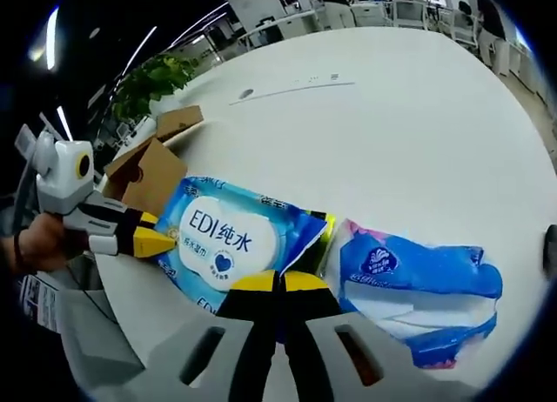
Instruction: Operate the shoe box by opening the lid, removing the specified soft item, and placing it in the target area until the item is outside and the box remains undamaged.
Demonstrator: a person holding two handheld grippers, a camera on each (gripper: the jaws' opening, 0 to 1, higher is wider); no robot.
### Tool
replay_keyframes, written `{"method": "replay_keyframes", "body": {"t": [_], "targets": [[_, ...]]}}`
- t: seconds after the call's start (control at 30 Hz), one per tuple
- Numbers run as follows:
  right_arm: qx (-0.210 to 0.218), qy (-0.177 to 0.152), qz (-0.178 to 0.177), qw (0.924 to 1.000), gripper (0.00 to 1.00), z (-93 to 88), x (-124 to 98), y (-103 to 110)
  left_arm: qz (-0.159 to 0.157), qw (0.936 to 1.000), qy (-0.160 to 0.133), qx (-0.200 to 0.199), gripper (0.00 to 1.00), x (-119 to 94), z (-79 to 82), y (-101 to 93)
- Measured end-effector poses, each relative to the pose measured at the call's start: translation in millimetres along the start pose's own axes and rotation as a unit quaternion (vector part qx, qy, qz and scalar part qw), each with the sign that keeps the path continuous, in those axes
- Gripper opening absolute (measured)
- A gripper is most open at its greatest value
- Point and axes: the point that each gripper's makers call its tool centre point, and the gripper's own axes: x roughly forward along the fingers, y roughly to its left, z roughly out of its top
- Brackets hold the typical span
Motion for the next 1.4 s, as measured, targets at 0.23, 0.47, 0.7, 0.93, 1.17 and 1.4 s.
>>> {"method": "replay_keyframes", "body": {"t": [0.23, 0.47, 0.7, 0.93, 1.17, 1.4], "targets": [[0.000, -0.001, 0.000, 1.0000, 0.00, 4.1, 2, -5, 0.000, 1.0000, 0.001, -0.009, 0.06, 3, 1.1, -0.4], [-0.003, -0.002, 0.001, 1.0000, 0.00, 4.6, 3, -5, 0.002, 0.9999, 0.010, -0.004, 0.07, 5, 0.2, 0.9], [-0.017, -0.002, -0.004, 0.9998, 0.00, 5.6, 3, -5, 0.005, 0.9998, 0.017, 0.002, 0.11, 4, -1.8, 0.4], [-0.029, -0.011, -0.017, 0.9994, 0.03, 7.2, -3, -5, 0.005, 0.9995, 0.022, 0.021, 0.18, -1, -5.6, -1.6], [-0.036, -0.021, -0.027, 0.9988, 0.03, 11.5, -17, -5, 0.009, 0.9996, 0.010, 0.025, 0.18, -15, -3.3, -1.1], [-0.042, -0.034, -0.031, 0.9981, 0.04, 17.7, -28, 3, 0.007, 0.9996, 0.000, 0.029, 0.19, -28, -2.9, -0.5]]}}
